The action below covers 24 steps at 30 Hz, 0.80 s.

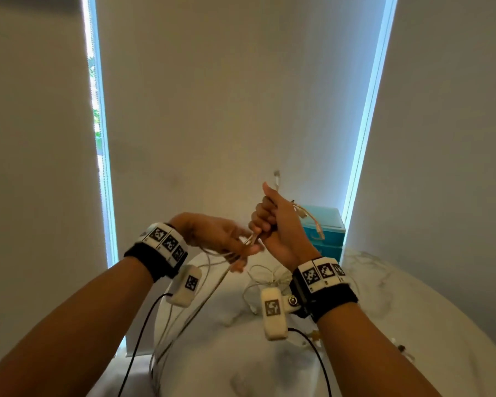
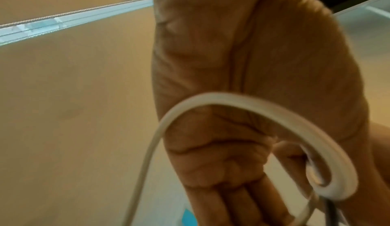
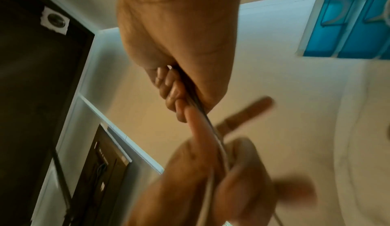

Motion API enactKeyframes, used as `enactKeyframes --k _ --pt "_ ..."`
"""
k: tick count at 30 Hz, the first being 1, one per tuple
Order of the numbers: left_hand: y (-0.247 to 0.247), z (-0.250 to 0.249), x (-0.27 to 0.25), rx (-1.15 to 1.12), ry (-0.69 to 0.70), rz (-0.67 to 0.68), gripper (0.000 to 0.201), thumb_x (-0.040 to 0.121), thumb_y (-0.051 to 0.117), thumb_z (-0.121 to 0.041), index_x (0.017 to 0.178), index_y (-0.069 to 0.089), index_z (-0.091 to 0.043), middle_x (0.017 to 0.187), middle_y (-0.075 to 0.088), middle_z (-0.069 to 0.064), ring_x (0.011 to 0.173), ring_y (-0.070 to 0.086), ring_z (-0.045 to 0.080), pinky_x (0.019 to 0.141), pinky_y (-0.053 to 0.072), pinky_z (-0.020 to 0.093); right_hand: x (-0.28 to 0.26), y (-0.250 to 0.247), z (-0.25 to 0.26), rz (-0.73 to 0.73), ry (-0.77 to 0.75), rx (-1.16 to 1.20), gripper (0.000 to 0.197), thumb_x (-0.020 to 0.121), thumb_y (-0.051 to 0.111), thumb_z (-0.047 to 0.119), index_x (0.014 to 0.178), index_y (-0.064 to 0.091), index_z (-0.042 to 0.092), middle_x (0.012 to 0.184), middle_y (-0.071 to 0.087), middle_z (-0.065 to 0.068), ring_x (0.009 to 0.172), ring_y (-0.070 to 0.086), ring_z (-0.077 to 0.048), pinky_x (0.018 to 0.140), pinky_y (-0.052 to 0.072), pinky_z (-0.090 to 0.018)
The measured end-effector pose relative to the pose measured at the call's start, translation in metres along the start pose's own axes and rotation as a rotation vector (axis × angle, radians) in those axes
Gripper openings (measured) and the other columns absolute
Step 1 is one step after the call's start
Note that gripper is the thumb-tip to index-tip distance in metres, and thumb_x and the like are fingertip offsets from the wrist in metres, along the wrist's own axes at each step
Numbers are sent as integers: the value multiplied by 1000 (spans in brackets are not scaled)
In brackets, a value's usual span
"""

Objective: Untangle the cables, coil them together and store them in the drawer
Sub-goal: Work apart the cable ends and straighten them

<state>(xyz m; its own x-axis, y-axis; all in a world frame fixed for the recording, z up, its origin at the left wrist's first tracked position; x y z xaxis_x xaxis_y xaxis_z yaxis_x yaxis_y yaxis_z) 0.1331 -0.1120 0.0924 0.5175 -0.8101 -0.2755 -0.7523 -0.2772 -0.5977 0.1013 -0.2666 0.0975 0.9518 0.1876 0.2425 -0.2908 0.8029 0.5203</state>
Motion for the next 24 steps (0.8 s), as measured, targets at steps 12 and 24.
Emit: enactKeyframes --k 12,24 --pt "-39 78 -20 20 -185 -423 60 94 59 -71 92 72 -13 65 45 -5 62 42 15 62 45 28 1 -87 14 -236 -58 297 57 108 55 29 55 36 20 44 29 2 38 26 -12 42 28 -27" --pt "-33 -20 24 375 72 -905 52 102 48 -69 131 64 -28 114 75 -12 101 69 8 91 57 33 1 -66 -32 -191 100 -222 43 95 71 6 68 41 21 55 32 4 47 28 -11 49 30 -27"
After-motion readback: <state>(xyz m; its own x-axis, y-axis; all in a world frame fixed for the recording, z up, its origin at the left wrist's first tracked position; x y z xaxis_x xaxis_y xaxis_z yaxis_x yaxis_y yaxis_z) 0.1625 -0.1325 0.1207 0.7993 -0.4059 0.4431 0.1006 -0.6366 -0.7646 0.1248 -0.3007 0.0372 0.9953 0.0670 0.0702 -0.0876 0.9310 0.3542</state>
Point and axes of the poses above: each hand's wrist, its own x-axis towards the middle knuckle, its own y-axis out of the palm, z = x × y, the point moved 2 cm from there along x, towards the middle knuckle
